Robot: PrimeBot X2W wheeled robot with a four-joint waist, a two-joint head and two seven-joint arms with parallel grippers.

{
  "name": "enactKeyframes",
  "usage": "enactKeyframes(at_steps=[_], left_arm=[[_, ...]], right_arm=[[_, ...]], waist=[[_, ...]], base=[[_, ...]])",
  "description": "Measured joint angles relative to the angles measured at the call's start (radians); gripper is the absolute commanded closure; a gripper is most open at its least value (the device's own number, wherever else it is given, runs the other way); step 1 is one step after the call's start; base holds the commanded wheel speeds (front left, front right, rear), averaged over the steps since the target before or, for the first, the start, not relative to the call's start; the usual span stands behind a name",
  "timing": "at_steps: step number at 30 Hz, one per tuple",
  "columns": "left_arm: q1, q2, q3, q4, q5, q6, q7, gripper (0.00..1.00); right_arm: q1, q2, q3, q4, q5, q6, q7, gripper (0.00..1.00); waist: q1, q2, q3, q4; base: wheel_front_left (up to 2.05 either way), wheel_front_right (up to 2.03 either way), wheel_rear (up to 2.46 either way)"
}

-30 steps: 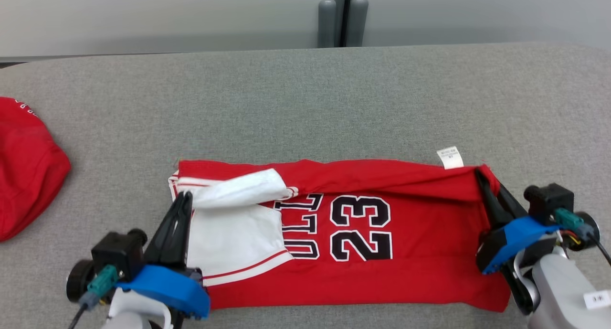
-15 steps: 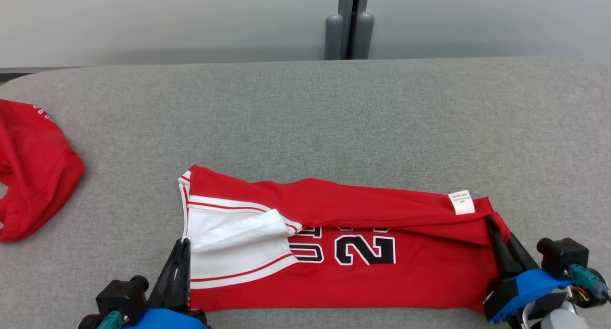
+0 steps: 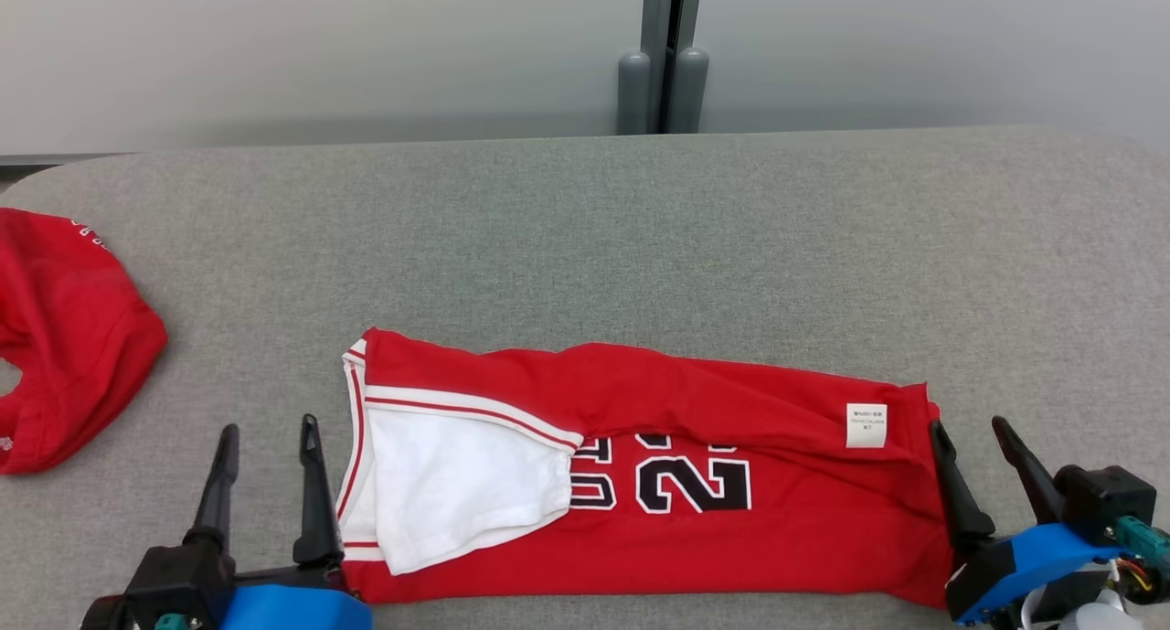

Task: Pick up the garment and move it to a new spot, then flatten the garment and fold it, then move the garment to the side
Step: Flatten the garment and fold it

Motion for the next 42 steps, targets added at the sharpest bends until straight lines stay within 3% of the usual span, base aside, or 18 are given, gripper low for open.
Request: enactKeyframes(at_steps=[9,17,18,19,26,36,42], left_arm=[[0.055,-0.123,0.192,-0.009,0.215,-0.073,0.000,0.00],[0.084,-0.199,0.296,0.022,0.314,-0.151,0.000,0.00],[0.083,-0.214,0.307,0.032,0.332,-0.162,0.000,0.00],[0.083,-0.220,0.311,0.035,0.341,-0.170,0.000,0.00],[0.081,-0.246,0.349,0.049,0.386,-0.197,0.000,0.00],[0.083,-0.259,0.384,0.056,0.423,-0.217,0.000,0.00],[0.084,-0.264,0.399,0.058,0.435,-0.221,0.000,0.00]], right_arm=[[-0.044,0.025,-0.006,0.171,0.003,0.000,0.029,0.00],[-0.085,0.049,0.040,0.285,0.026,0.000,0.043,0.00],[-0.090,0.052,0.052,0.299,0.042,0.000,0.048,0.54],[-0.094,0.053,0.060,0.302,0.065,-0.002,0.050,1.00],[-0.105,0.040,0.088,0.308,0.155,0.001,0.035,1.00],[-0.126,-0.150,-0.030,0.345,0.161,0.001,0.015,1.00],[-0.145,-0.160,-0.039,0.296,0.193,0.000,0.033,1.00]], waist=[[0.0000,0.0000,0.005,0.011],[-0.0001,0.0000,0.014,0.011],[0.0000,-0.0001,0.016,0.012],[-0.0001,0.0000,0.016,0.013],[0.0000,0.0000,0.012,0.006],[0.0000,0.0000,0.003,-0.013],[0.0000,0.0000,0.006,-0.023]], base=[[0.00,0.00,0.00],[0.00,0.00,0.00],[0.00,0.00,0.00],[0.00,0.00,0.00],[0.00,0.00,0.00],[0.00,0.00,0.00],[0.00,0.00,0.00]])
